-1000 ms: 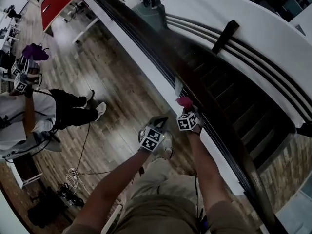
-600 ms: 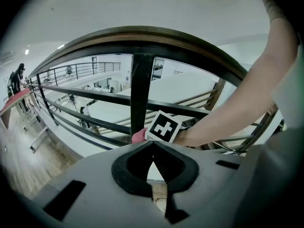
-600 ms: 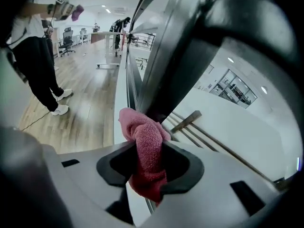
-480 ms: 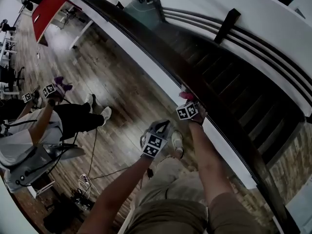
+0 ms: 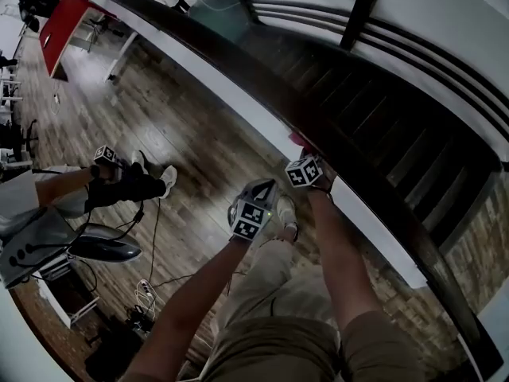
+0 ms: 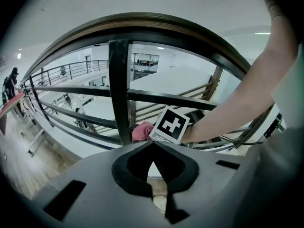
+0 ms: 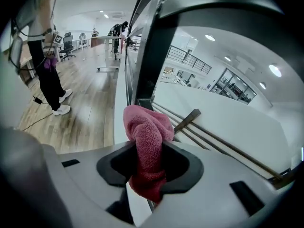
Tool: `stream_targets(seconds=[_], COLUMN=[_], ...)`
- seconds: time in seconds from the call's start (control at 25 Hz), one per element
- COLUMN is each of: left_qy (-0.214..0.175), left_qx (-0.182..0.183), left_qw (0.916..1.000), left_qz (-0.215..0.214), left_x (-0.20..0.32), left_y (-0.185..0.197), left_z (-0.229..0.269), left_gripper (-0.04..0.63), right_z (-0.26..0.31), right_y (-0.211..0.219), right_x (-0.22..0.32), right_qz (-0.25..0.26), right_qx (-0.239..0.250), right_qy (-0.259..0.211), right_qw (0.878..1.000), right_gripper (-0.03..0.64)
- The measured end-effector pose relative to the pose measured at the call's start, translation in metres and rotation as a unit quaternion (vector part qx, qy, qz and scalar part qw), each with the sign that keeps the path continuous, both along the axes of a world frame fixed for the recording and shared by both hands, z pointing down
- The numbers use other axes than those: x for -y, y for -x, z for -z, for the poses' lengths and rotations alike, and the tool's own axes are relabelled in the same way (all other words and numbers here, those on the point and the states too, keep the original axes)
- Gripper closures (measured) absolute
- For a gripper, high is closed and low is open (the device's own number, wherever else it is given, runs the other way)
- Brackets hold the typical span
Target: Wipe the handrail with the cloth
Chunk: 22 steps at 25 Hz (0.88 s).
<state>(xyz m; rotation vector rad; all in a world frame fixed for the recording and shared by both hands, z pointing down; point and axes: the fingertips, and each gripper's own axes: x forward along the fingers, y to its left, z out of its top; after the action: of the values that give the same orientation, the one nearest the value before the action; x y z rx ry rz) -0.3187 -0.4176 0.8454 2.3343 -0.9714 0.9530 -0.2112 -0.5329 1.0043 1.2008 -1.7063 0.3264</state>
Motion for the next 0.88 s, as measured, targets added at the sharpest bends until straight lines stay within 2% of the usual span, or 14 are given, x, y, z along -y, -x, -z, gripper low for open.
stream_targets(seconds=[0.28,0.52,0.68,0.76,0.88], left_qy=[-0.002,-0.006,-0.040,-0.058,-0.066], left_qx=[0.002,0.001,0.007,0.005,-0.004], left_qw=[0.9991,0.9982,0.9964,0.9957,0.9968], left_qz=[-0.041,-0.060,-0.074,-0.072,-0.044], left_x=[-0.058,-0.125,-0.175,-0.193,-0.226], left_y=[-0.083,-0.155,-0.215,-0.242,-0.279], left_z=[-0.009,-0.016,-0.010,-0.005,-0.005], left_gripper=[0.578,0.578,0.578,0.578,0.578], right_z=[0.003,0.000,0.000,0.001,0.001], right_y=[-0.077,-0.154,-0.224,-0.257,-0.307], right_x=[-0.075,-0.146,-0.215,-0.247,-0.293], right_qz=[-0.022,-0.031,-0.028,-0.030,-0.020], right_qx=[0.009,0.014,-0.003,-0.004,-0.006], right_qy=[-0.031,-0.034,-0.040,-0.050,-0.059], right_qw=[0.999,0.999,0.999,0.998,0.998], right_gripper=[0.469,0.469,0.471,0.472,0.472])
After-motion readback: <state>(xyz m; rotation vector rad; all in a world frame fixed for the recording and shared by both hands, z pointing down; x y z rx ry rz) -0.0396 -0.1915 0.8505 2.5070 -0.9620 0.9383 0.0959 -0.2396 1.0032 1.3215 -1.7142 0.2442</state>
